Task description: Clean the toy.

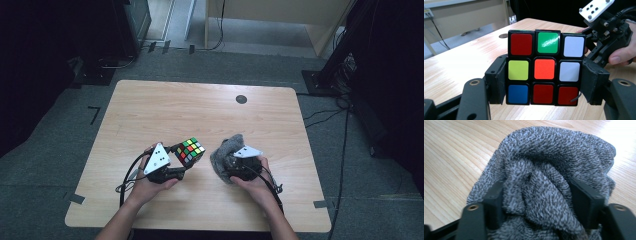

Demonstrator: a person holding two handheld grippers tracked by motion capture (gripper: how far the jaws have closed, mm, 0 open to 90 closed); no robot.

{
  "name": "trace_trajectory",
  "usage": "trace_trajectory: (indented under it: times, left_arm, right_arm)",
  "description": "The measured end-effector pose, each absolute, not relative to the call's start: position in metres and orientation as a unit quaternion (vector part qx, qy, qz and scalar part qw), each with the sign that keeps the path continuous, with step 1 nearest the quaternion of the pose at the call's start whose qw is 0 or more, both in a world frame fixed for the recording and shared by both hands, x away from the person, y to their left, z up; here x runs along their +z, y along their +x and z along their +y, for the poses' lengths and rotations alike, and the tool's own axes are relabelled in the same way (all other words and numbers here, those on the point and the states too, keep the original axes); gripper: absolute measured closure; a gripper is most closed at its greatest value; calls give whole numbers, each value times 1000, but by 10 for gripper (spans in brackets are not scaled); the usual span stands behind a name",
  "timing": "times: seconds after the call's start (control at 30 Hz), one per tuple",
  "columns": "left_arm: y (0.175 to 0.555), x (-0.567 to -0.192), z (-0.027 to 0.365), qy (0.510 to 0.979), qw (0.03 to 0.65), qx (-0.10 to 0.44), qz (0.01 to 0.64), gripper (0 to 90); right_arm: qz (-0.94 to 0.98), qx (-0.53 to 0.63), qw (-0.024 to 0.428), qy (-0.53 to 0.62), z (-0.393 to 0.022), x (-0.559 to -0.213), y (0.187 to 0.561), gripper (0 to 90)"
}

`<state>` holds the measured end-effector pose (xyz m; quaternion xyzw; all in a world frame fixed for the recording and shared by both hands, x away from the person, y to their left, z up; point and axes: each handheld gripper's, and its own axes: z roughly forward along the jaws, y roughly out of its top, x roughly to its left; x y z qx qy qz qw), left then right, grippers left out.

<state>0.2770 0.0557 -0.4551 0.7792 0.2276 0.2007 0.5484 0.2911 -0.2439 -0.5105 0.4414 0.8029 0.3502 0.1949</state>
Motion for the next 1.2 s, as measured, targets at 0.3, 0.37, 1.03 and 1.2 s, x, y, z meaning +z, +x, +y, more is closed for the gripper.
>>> trace_trajectory:
  times: [0.3, 0.37, 1.03, 1.2]
  left_arm:
    - [277, -456, 54, 783, 544, 200, 224, 339]
    - [277, -457, 54, 784, 543, 199, 224, 340]
    - [272, -464, 40, 800, 530, 192, 202, 341]
    - [269, -465, 35, 804, 532, 186, 191, 340]
  right_arm:
    - [804, 344, 214, 436, -246, -508, 289, 680]
    - [800, 358, 212, 433, -246, -504, 288, 701]
    - [696, 608, 161, 347, -229, -424, 244, 721]
    - [701, 617, 147, 325, -217, -419, 238, 720]
